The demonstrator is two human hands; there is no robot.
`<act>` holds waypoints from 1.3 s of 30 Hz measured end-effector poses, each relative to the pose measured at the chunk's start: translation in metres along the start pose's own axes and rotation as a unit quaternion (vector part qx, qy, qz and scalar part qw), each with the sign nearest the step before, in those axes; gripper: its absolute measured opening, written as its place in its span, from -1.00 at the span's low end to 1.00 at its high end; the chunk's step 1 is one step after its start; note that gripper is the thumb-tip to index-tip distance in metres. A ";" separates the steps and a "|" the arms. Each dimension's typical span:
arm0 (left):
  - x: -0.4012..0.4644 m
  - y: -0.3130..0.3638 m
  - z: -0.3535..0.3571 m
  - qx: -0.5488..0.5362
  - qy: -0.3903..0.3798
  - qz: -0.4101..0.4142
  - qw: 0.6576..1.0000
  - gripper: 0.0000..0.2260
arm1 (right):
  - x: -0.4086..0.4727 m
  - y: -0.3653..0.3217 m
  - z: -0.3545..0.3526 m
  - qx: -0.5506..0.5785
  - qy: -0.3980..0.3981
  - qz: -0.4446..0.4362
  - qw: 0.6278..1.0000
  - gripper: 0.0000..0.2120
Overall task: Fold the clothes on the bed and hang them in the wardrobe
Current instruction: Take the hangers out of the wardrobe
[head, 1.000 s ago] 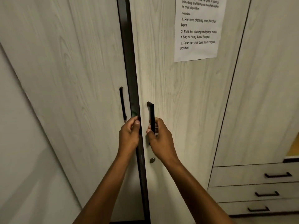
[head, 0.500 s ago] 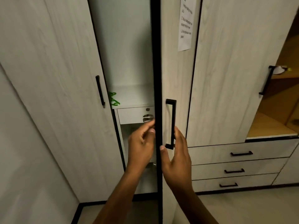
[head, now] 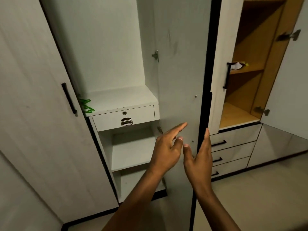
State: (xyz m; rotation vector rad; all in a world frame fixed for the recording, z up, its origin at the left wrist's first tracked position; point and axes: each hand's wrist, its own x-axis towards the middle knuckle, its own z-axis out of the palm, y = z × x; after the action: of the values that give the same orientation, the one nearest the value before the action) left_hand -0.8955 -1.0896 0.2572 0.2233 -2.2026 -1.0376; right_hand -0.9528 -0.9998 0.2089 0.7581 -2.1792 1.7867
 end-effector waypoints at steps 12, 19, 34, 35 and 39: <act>-0.005 -0.023 -0.019 0.021 0.024 -0.020 0.999 -0.59 | -0.016 -0.006 0.029 -0.024 -0.087 -0.015 0.996 -0.34; -0.011 -0.059 -0.072 0.042 0.096 -0.058 0.993 -0.60 | -0.017 -0.030 0.082 -0.005 -0.160 -0.033 0.987 -0.38; 0.015 -0.177 -0.216 0.052 0.227 -0.128 0.964 -0.64 | 0.009 -0.093 0.261 0.024 -0.279 -0.102 0.955 -0.44; 0.021 -0.186 -0.230 0.048 0.237 -0.129 0.962 -0.63 | 0.013 -0.099 0.278 0.030 -0.292 -0.104 0.950 -0.46; 0.045 -0.224 -0.283 0.034 0.267 -0.148 0.951 -0.56 | 0.028 -0.119 0.334 0.048 -0.321 -0.100 0.941 -0.49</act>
State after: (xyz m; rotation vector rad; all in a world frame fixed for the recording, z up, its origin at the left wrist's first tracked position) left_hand -0.7748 -1.4320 0.2423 0.7909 -1.7381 -0.9191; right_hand -0.8648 -1.3422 0.2446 1.7190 -2.2567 1.7075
